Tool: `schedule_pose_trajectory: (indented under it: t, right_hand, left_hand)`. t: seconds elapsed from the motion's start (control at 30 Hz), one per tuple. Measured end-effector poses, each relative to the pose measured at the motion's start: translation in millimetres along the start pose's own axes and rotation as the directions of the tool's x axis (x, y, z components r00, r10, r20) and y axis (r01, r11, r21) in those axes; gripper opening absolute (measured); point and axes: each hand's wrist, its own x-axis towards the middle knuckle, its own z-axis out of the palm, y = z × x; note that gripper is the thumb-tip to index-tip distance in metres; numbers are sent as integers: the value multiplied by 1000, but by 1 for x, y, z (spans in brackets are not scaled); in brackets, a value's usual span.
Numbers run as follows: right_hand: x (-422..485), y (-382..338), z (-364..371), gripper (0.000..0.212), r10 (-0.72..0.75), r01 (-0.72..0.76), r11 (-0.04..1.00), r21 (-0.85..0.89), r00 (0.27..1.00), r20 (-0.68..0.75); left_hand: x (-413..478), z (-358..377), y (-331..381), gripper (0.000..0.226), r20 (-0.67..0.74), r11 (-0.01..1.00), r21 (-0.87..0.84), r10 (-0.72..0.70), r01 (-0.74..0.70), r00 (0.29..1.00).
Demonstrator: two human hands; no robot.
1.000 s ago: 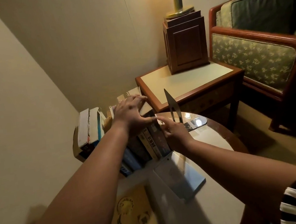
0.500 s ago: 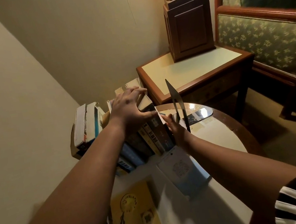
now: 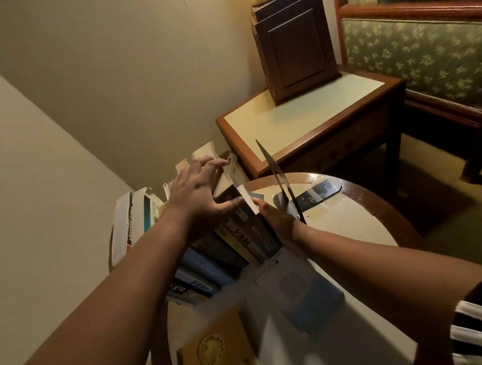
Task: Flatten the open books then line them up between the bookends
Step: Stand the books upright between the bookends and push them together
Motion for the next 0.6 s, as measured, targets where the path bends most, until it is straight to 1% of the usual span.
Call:
schedule_pose_trajectory:
  t: [0.03, 0.1, 0.13, 0.17, 0.2, 0.23, 0.27, 0.3, 0.33, 0.4, 0.47, 0.53, 0.6]
  right_hand:
    - [7, 7, -3, 107, -24, 26, 997, -76, 999, 23]
    - [16, 11, -9, 132, -115, 127, 965, -229, 991, 64]
    - [16, 9, -12, 140, -148, 161, 942, -294, 987, 66]
    - [7, -3, -13, 142, -171, 176, 944, -279, 984, 43]
    - [2, -8, -12, 136, -137, 139, 970, -199, 990, 25]
    - [-3, -12, -11, 120, -67, 69, 993, -93, 997, 26]
    - [-6, -11, -9, 99, -18, 18, 1000, 12, 1000, 12]
    - [-10, -11, -9, 81, 17, -17, 997, 81, 1000, -4]
    - [-8, -2, -11, 73, 43, -40, 992, 121, 999, -17]
    - [-12, 3, -13, 69, 80, -77, 980, 181, 997, -13]
    - [-17, 1, -16, 72, 104, -104, 980, 172, 995, 9]
    - [-25, -4, -18, 58, 86, -86, 983, 161, 996, 7]
    - [-33, -7, -21, 52, 70, -64, 985, 163, 997, -31]
  left_hand:
    - [-1, 0, 0, 94, -5, 1000, -8, -1, 1, 1000]
    - [-1, 0, 0, 94, -6, 1000, -8, -4, 3, 1000]
    - [-1, -1, 0, 94, -2, 1000, -7, -7, 7, 1000]
    - [-1, -3, 1, 95, 2, 1000, -11, -11, 11, 1000]
    - [-1, -3, 1, 96, 4, 1000, -16, -17, 17, 1000]
    - [-2, -4, 2, 97, 2, 999, -23, -23, 23, 1000]
    - [-3, -4, 3, 96, -5, 999, -27, -28, 28, 1000]
    - [-4, -4, 4, 95, -13, 999, -31, -32, 31, 999]
    - [-5, -4, 5, 93, -20, 999, -34, -34, 33, 999]
    - [-6, -3, 5, 92, -27, 998, -39, -40, 39, 999]
    - [-7, -4, 6, 93, -21, 998, -45, -50, 49, 999]
    - [-6, -4, 6, 93, -20, 997, -51, -54, 53, 998]
    - [-7, -4, 7, 94, -22, 997, -55, -55, 53, 998]
